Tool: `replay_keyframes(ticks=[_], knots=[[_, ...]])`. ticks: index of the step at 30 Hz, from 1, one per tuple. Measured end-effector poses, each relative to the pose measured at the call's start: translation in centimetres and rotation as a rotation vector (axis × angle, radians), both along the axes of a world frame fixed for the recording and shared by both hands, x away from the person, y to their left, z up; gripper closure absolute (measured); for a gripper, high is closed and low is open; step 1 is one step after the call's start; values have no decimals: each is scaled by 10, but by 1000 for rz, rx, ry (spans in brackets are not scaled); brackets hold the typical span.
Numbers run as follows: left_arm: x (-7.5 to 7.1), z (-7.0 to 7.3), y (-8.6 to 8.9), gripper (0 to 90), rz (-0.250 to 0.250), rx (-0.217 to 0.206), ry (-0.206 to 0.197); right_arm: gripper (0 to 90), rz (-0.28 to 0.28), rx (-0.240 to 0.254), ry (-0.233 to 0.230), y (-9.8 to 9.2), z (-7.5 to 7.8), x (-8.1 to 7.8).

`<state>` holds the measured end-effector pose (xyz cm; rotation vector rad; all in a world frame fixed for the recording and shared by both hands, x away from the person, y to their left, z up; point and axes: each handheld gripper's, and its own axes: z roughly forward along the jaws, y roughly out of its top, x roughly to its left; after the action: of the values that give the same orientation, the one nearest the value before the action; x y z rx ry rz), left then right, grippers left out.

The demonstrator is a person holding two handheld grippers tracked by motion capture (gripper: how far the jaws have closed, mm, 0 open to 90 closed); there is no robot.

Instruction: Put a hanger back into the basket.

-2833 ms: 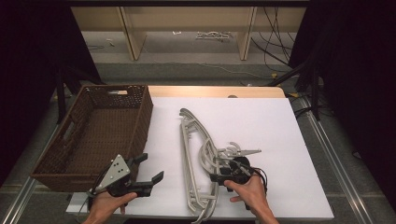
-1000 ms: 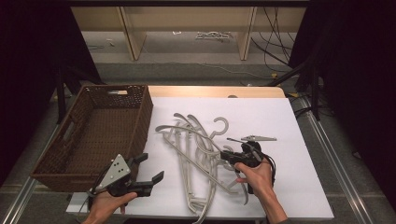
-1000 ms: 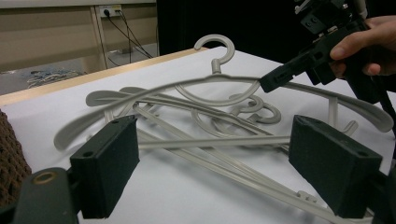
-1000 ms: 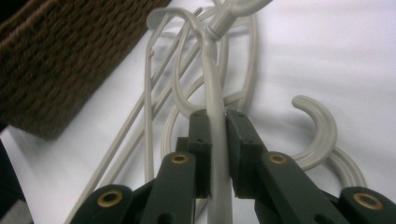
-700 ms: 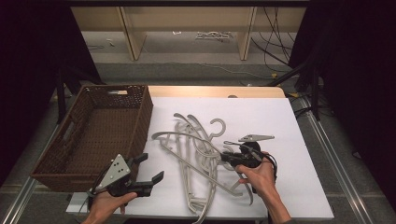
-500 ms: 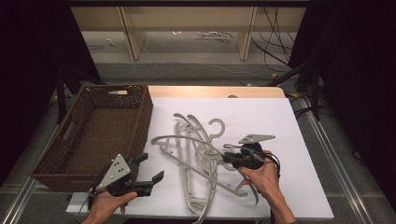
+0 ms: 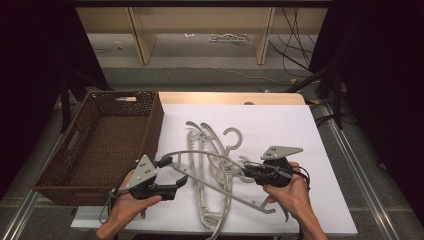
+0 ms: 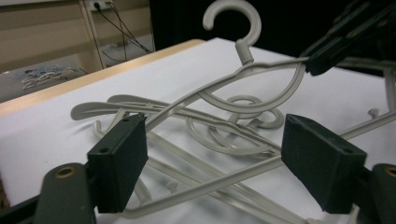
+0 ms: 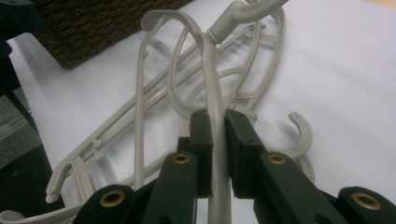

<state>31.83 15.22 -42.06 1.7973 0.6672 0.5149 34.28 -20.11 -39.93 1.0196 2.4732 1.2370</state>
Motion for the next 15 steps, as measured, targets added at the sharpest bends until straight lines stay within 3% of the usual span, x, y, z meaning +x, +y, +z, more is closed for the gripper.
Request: replay_keyframes(ticks=[4, 9, 15], knots=[[16, 5, -22, 249, -2, 99, 29, 820, 12, 2, -27, 0, 6, -5], [30, 8, -40, 264, -33, 155, 68, 820, 33, -4, -38, 2, 9, -9], [41, 12, -55, 315, -68, 199, 70, 821, 67, -27, -39, 9, 11, -13]])
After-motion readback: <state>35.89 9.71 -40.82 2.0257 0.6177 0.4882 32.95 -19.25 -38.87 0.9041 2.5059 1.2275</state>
